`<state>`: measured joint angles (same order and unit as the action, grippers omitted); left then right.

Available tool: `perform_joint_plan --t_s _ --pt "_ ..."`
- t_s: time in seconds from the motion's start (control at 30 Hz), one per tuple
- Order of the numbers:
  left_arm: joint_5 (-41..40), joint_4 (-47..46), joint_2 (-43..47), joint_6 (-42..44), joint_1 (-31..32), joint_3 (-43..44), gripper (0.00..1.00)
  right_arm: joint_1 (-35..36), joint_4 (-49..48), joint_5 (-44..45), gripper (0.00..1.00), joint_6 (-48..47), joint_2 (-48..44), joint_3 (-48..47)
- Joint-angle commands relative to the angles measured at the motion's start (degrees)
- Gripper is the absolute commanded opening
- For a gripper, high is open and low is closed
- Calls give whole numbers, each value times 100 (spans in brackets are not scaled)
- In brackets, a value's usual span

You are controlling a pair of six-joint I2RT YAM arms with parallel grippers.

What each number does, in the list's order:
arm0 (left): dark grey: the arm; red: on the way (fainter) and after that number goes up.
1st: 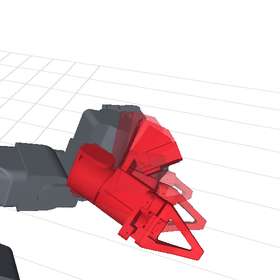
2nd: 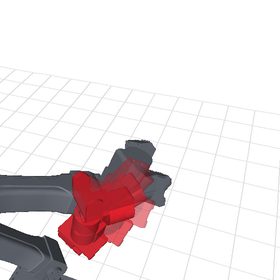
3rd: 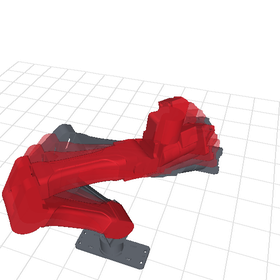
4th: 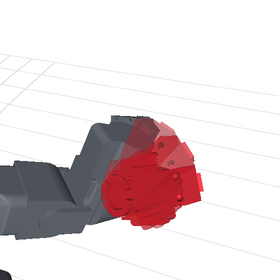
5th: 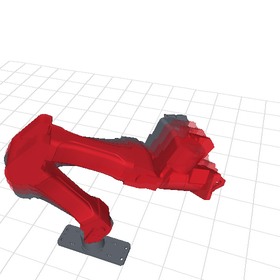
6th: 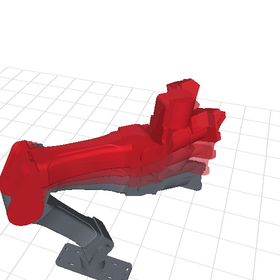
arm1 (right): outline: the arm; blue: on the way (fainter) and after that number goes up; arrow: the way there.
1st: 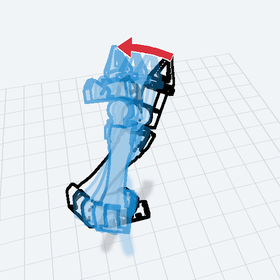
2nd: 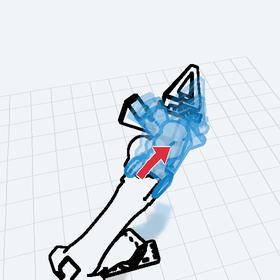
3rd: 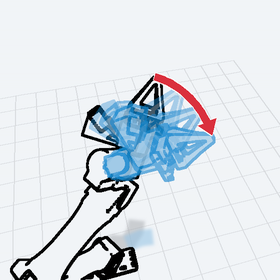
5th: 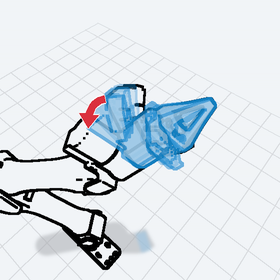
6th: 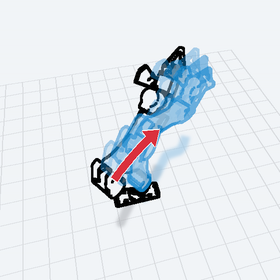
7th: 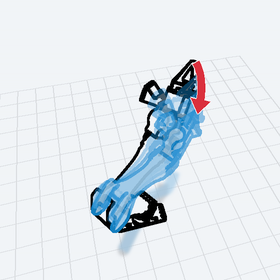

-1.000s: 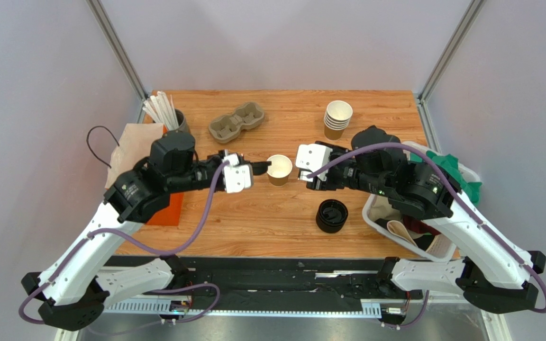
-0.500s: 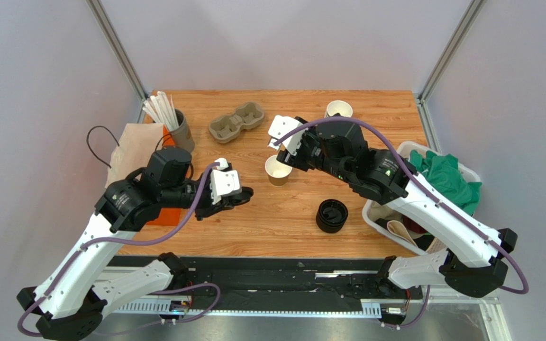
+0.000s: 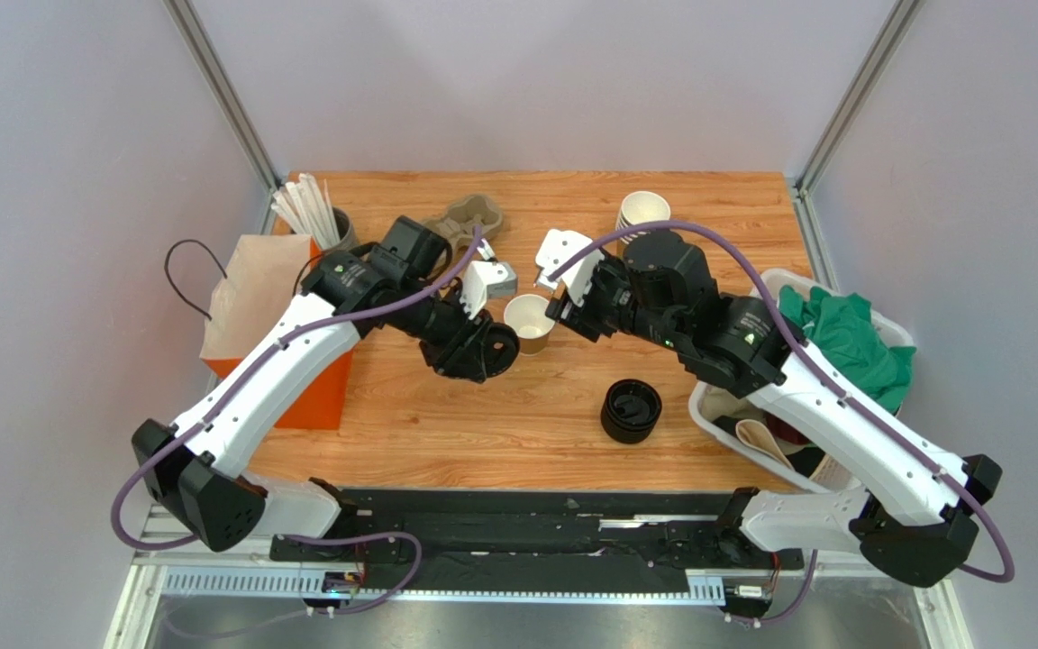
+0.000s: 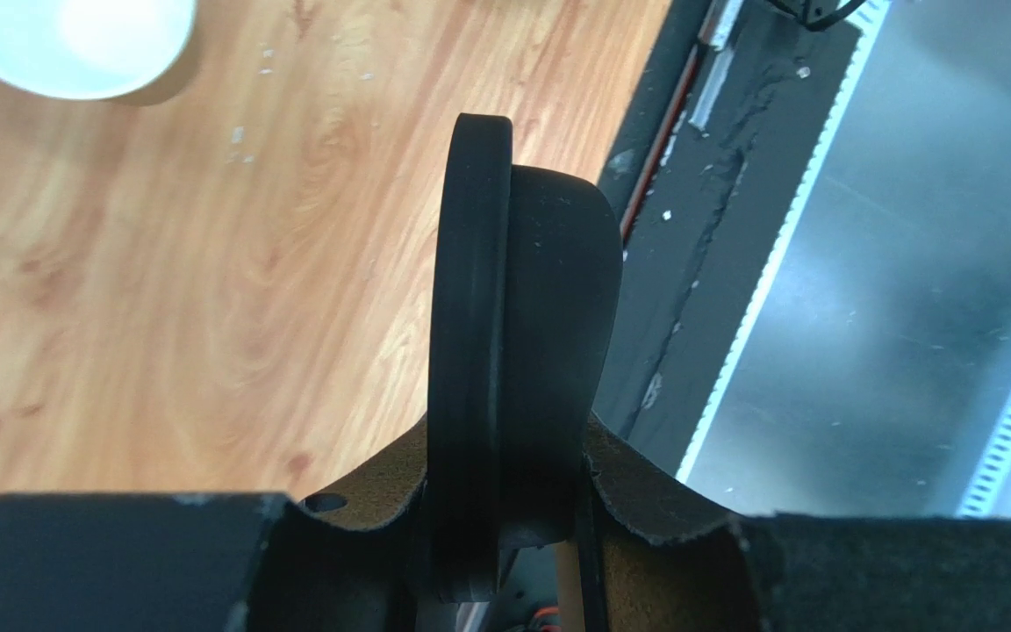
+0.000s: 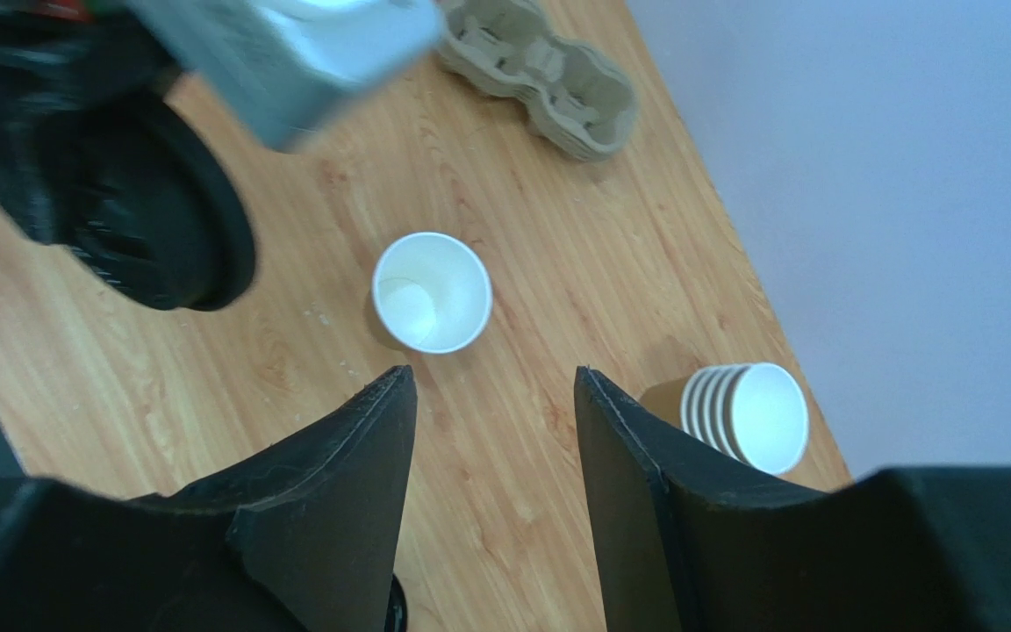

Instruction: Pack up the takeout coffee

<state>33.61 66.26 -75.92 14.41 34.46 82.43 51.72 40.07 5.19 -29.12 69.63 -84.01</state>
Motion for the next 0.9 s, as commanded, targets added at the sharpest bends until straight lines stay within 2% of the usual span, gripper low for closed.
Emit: perform_joint_plan --t_s 0.0,0.13,0.27,0.47,0.87 --pt "700 -806 -124 -570 -36 -227 6 4 -237 -870 53 -5 -624 367" --pt "1173 -1158 -493 -677 -228 -18 8 4 -149 -1353 53 -295 -942 815" --pt "1377 -800 -968 -545 -325 475 8 4 -640 -1442 51 -261 -1039 1377" --pt "1623 -878 -1179 -606 -352 326 10 74 -1238 -1171 43 73 -784 1457" --pt "1746 -887 -1197 -527 -352 238 11 303 -1643 -862 38 74 -205 1475"
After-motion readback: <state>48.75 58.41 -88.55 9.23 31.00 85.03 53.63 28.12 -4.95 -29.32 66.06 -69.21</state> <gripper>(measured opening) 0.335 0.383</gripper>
